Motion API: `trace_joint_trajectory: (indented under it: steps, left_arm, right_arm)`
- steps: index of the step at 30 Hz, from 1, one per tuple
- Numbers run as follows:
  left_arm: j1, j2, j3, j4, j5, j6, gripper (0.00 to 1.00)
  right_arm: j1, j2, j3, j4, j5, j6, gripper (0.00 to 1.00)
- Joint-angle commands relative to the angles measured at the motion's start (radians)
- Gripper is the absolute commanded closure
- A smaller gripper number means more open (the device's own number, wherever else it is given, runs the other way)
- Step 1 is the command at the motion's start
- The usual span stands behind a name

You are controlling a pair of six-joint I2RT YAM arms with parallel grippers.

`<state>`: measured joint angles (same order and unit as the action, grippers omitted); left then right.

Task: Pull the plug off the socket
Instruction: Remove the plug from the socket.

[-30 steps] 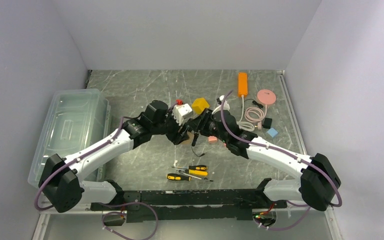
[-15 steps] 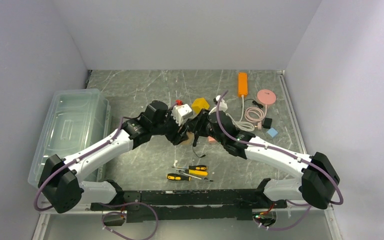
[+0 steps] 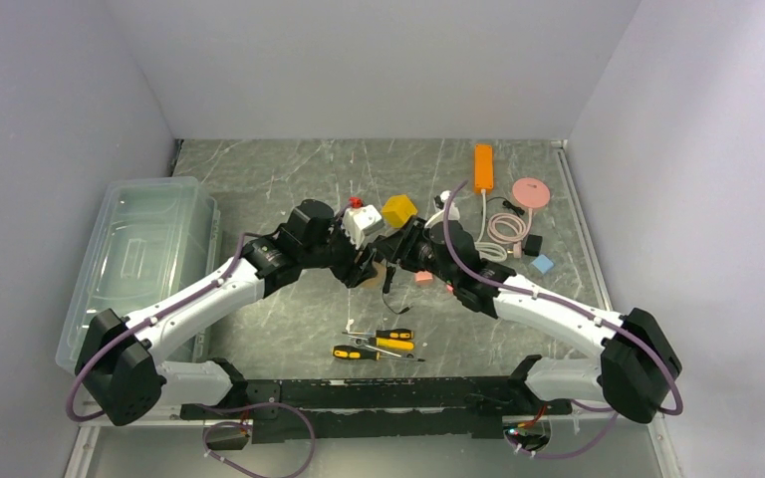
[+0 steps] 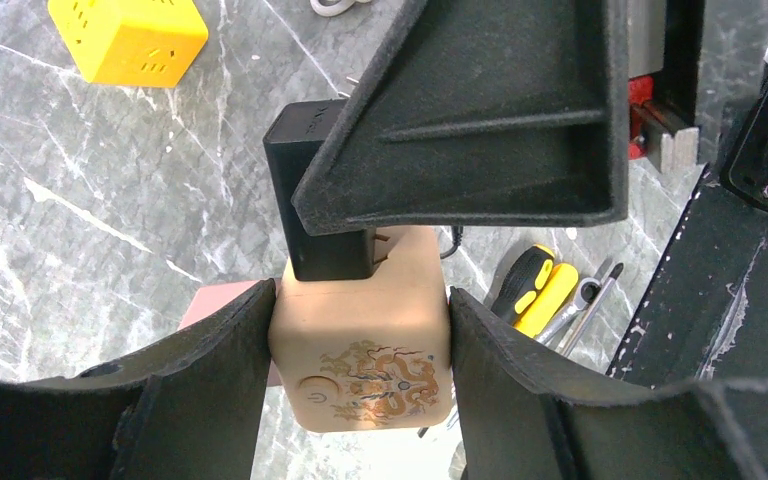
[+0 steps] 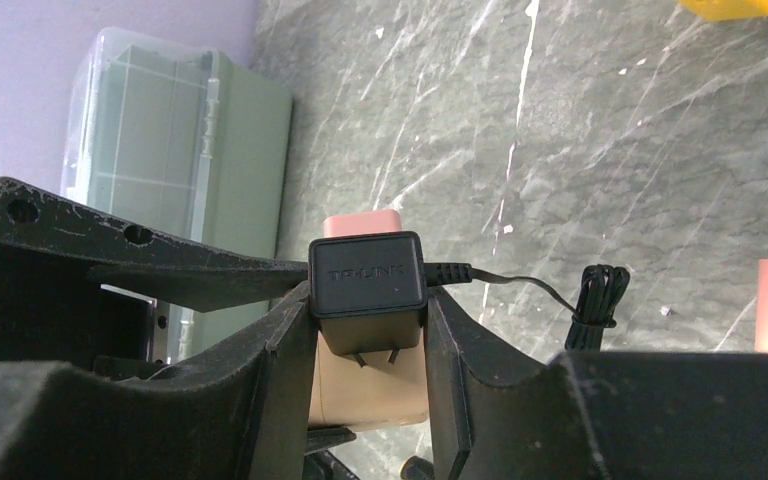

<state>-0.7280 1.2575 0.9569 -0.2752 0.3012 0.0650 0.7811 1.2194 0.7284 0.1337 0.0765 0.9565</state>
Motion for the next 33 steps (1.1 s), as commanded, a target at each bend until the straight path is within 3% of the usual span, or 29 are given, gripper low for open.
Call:
trace_joint_trajectory:
  steps: [1,9,15,26,33]
  left_arm:
    - [0.024,-0.028,0.013,0.057,-0.055,-0.018,1.0]
    - [0.061,-0.044,0.005,0.081,-0.017,-0.053,1.0]
    - [0.07,-0.05,0.0,0.087,-0.007,-0.055,1.0]
    - [0.068,-0.043,0.003,0.08,-0.003,-0.041,1.0]
    - [0.069,-0.03,0.009,0.074,-0.003,-0.047,1.0]
  right_arm:
    - [0.033,-0.049,0.002,0.016,0.106,-0.069,1.0]
    - [0.125,-0.037,0.045,-0.055,0.275,-0.202,1.0]
    - [0.127,-0.061,0.027,-0.066,0.291,-0.163,1.0]
    - [-0.091,-0.098,-0.072,0.087,-0.114,0.043,1.0]
    - [-0.093,-0.108,-0.064,0.056,-0.086,0.02,1.0]
